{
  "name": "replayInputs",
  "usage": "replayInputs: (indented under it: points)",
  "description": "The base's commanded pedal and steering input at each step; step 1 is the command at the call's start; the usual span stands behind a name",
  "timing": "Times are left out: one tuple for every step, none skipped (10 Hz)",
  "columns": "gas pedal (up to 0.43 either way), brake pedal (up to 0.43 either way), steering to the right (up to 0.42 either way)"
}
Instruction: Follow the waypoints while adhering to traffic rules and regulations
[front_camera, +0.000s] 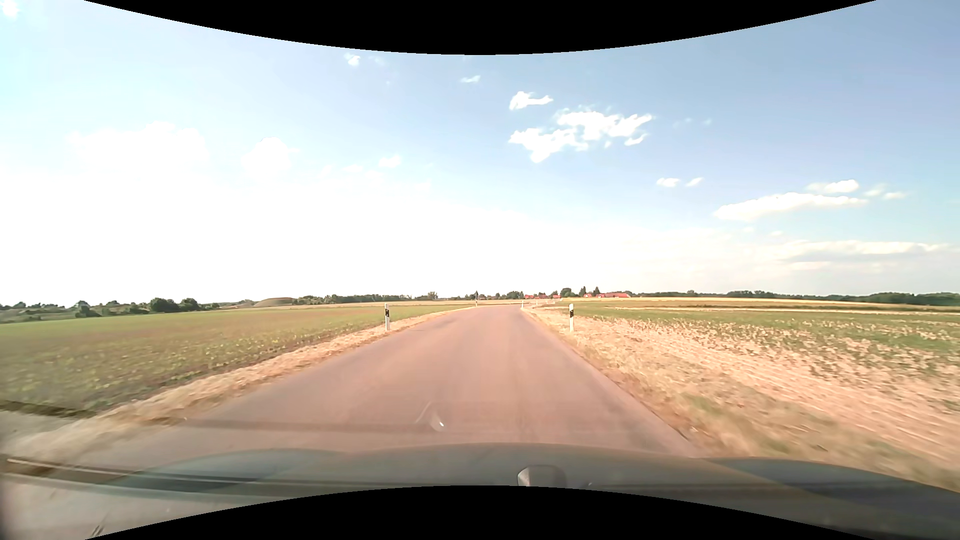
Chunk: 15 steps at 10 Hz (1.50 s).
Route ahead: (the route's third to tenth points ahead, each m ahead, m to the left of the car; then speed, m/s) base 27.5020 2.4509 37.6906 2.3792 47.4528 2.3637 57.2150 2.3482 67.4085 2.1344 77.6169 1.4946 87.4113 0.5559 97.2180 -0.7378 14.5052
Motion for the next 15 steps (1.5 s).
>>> replayInputs:
  points:
    - [0.138, 0.006, -0.001]
    - [0.138, 0.006, -0.001]
    - [0.138, 0.006, -0.001]
    - [0.138, 0.006, -0.001]
    - [0.138, 0.006, -0.001]
    - [0.138, 0.006, -0.001]
    - [0.138, 0.006, -0.001]
    - [0.138, 0.006, -0.001]
    - [0.138, 0.006, -0.001]
    - [0.138, 0.006, -0.001]
    - [0.138, 0.006, -0.001]
    - [0.138, 0.006, -0.001]
    - [0.138, 0.006, -0.001]
    - [0.138, 0.006, -0.001]
    - [0.138, 0.006, -0.001]
